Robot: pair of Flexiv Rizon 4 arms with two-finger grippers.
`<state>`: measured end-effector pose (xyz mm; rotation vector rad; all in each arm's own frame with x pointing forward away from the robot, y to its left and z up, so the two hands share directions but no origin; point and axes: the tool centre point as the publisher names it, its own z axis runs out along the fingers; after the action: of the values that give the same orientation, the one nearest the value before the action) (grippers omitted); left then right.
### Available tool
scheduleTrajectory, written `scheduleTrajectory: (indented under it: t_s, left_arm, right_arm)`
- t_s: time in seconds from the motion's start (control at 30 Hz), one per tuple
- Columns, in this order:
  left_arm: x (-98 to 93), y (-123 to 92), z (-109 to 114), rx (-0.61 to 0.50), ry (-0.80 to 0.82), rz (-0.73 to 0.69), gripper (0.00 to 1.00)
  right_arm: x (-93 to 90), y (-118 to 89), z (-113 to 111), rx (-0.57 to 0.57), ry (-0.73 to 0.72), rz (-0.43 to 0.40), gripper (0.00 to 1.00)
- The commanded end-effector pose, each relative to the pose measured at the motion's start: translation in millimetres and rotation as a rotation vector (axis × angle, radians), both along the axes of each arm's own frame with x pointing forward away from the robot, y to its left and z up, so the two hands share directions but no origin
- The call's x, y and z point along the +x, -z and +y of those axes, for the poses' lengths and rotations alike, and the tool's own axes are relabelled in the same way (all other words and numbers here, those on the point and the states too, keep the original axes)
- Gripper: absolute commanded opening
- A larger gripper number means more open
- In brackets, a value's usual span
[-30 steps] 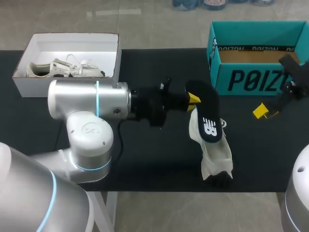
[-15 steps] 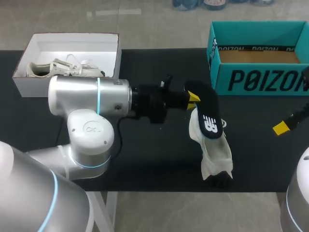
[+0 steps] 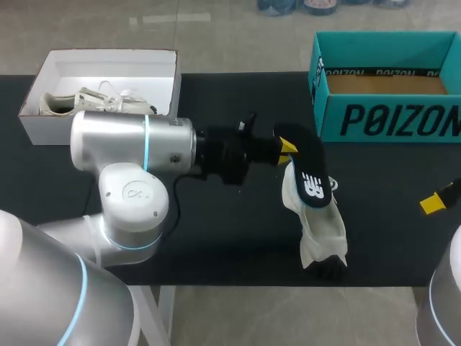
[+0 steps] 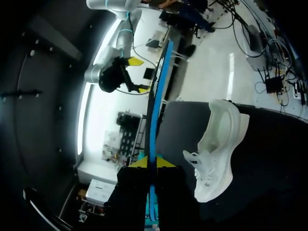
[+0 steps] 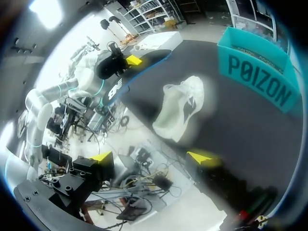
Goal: Take the shoe out of the shoebox, open the shoe tongue, remove and reinsert the insole, then place the shoe into the shoebox
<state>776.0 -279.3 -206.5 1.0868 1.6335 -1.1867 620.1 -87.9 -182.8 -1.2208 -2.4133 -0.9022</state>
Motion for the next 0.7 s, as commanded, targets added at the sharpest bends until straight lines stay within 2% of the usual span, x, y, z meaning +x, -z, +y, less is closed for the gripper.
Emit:
scheduleTrajectory:
  t_s: [0.03,0.17,0.7]
  left_arm:
    - [1.9,-1.2,-2.7,0.008,0.001,0.004,0.00]
    - [3.4,0.5,-4.0,0.041,-0.011,0.048,0.00]
    - [3.4,0.5,-4.0,0.041,-0.011,0.048,0.00]
  right_arm:
    - [-5.2,0.4,0.6,0.000,0.010,-0.013,1.00]
    - [-5.2,0.4,0.6,0.000,0.010,-0.013,1.00]
    - [-5.2,0.4,0.6,0.000,0.010,-0.013,1.00]
